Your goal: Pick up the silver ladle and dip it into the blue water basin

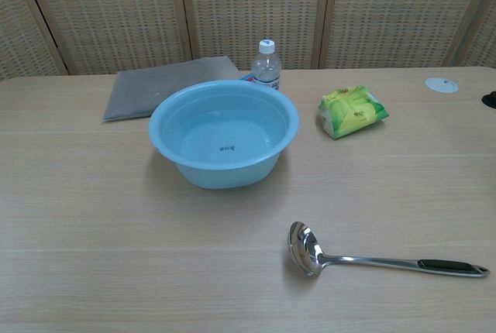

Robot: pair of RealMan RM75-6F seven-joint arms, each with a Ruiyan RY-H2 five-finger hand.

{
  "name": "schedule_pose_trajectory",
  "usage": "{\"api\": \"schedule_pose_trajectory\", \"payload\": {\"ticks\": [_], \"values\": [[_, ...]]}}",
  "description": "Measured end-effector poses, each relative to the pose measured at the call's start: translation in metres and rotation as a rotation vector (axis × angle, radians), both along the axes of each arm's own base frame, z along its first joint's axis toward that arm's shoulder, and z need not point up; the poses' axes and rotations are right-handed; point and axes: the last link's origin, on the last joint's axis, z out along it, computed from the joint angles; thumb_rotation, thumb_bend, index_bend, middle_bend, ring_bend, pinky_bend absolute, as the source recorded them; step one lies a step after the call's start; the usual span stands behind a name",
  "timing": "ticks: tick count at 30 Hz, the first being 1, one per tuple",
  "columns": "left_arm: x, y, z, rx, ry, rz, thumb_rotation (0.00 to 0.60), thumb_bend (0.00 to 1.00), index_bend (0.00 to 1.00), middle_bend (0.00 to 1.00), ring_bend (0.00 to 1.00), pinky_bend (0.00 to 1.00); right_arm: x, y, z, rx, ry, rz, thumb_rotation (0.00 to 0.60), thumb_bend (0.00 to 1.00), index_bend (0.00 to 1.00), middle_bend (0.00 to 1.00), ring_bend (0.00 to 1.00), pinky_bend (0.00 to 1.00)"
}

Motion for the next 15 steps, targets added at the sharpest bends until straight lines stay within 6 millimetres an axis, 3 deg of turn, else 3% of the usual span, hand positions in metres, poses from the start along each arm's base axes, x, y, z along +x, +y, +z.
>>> {"api": "schedule_pose_trajectory", "payload": {"ticks": [11,12,14,15], "values": [[-0.001,0.003,0.000,0.002,-0.004,0.004,0.600,0.00,0.00,0.00,0.00,0.00,0.006,-0.001,-0.005,0.034,-0.012,0.020,0.600,0.00,0.00,0.00,0.01,0.00],[-0.001,0.003,0.000,0.002,-0.004,0.005,0.600,0.00,0.00,0.00,0.00,0.00,0.008,-0.002,-0.007,0.045,-0.013,0.034,0.600,0.00,0.00,0.08,0.10,0.05],[-0.001,0.005,-0.001,-0.001,-0.003,0.010,0.600,0.00,0.00,0.00,0.00,0.00,0.014,-0.006,-0.010,0.060,-0.012,0.069,0.600,0.00,0.00,0.29,0.34,0.32],[-0.001,0.006,-0.001,-0.004,-0.003,0.013,0.600,0.00,0.00,0.00,0.00,0.00,0.019,-0.010,-0.013,0.076,-0.013,0.095,0.600,0.00,0.00,0.43,0.49,0.53]]}}
